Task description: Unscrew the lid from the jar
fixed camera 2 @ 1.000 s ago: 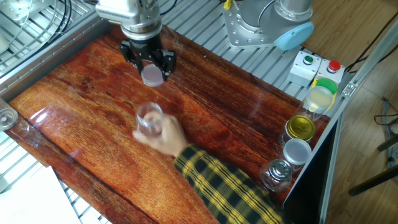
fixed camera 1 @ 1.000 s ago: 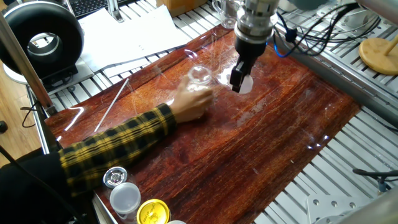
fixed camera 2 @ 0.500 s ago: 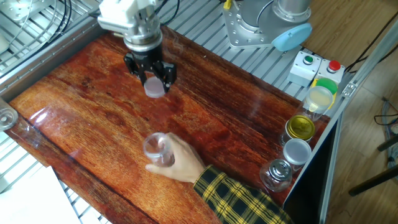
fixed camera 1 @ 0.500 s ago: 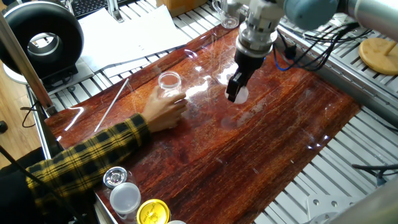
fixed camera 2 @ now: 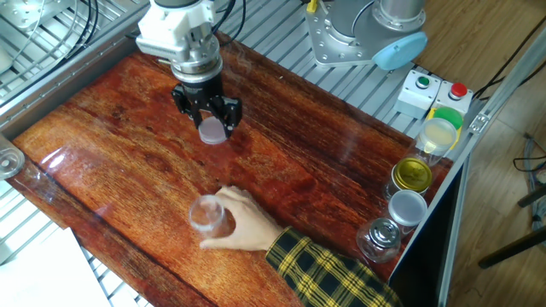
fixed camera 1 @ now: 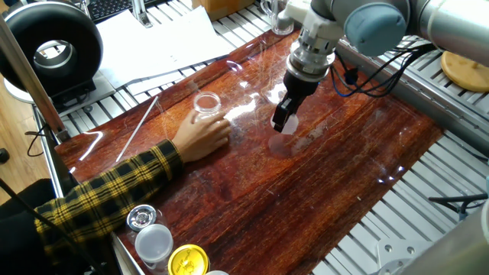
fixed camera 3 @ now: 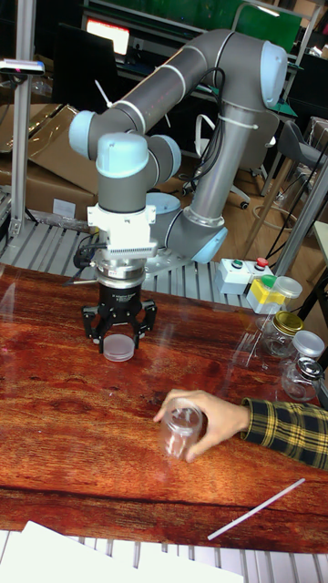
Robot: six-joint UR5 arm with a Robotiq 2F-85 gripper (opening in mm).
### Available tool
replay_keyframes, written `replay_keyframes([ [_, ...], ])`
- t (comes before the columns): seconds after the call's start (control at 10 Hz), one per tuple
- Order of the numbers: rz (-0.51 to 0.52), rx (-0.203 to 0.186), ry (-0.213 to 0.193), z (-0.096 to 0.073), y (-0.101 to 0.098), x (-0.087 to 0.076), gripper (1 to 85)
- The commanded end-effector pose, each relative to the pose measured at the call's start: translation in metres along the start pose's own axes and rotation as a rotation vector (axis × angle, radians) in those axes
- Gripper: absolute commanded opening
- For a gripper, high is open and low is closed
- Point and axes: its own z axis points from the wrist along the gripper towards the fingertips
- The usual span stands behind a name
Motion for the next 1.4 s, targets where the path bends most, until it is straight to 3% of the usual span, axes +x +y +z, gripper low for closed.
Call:
replay_keyframes([
  [0.0,-0.012,0.008,-0.001,0.010,-0.004,-0.001,55.3],
  [0.1,-0.041,0.022,-0.004,0.015,-0.009,-0.002,60.7],
  [0.3,-0.077,0.034,0.027,0.015,-0.013,0.006,72.0],
  [0.5,-0.091,0.054,0.031,0.018,-0.018,0.006,76.3],
  [1.0,-0.073,0.057,0.066,0.004,-0.017,0.010,75.0],
  [1.3,-0.066,0.091,0.092,-0.004,-0.026,0.013,70.7],
])
